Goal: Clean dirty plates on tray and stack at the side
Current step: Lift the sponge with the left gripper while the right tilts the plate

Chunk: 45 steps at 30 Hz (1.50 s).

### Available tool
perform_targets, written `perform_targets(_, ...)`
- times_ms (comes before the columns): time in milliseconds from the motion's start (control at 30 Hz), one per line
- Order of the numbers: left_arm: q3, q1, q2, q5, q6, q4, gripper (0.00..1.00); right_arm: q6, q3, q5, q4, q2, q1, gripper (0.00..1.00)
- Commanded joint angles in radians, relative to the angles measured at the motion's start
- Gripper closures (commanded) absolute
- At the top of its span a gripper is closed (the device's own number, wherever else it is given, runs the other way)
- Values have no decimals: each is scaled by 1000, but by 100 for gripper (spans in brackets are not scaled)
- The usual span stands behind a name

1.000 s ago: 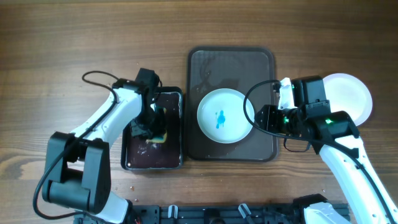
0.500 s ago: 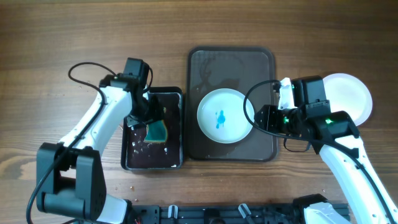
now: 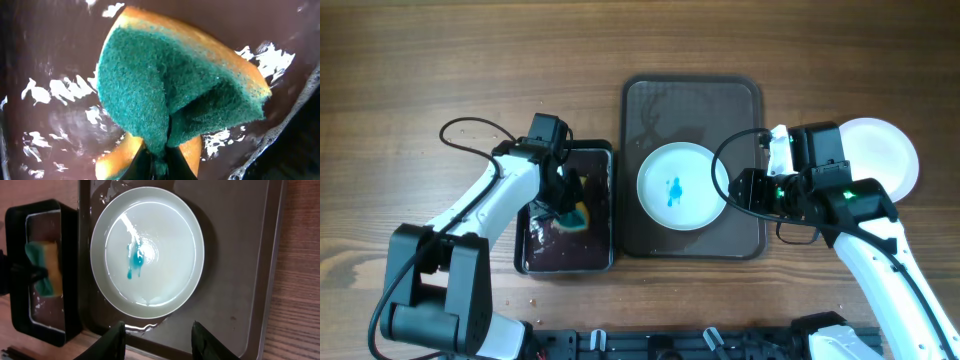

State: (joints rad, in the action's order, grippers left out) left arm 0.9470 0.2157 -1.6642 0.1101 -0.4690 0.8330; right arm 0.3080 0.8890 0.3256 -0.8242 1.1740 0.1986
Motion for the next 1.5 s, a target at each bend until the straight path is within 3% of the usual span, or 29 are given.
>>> perform_targets(0, 78, -8, 24, 5, -5, 94, 96, -18, 6, 4, 1, 0, 0, 56)
perform_targets(167, 171, -8, 64, 5, 3, 163, 96, -19, 6, 4, 0, 0, 0, 54)
perform_targets(500, 171, -3, 76, 3, 3, 173, 96, -19, 6, 4, 0, 0, 0, 53)
perform_targets(900, 44, 31, 67, -3, 2, 34, 96, -18, 0, 4, 6, 0, 0, 54)
perform_targets(1000, 52, 30, 68, -3, 19, 35, 96, -19, -11, 4, 16, 9, 0, 60)
perform_targets(1467, 214, 31, 68, -2, 41, 161, 96, -74, -14, 4, 46, 112, 0, 62)
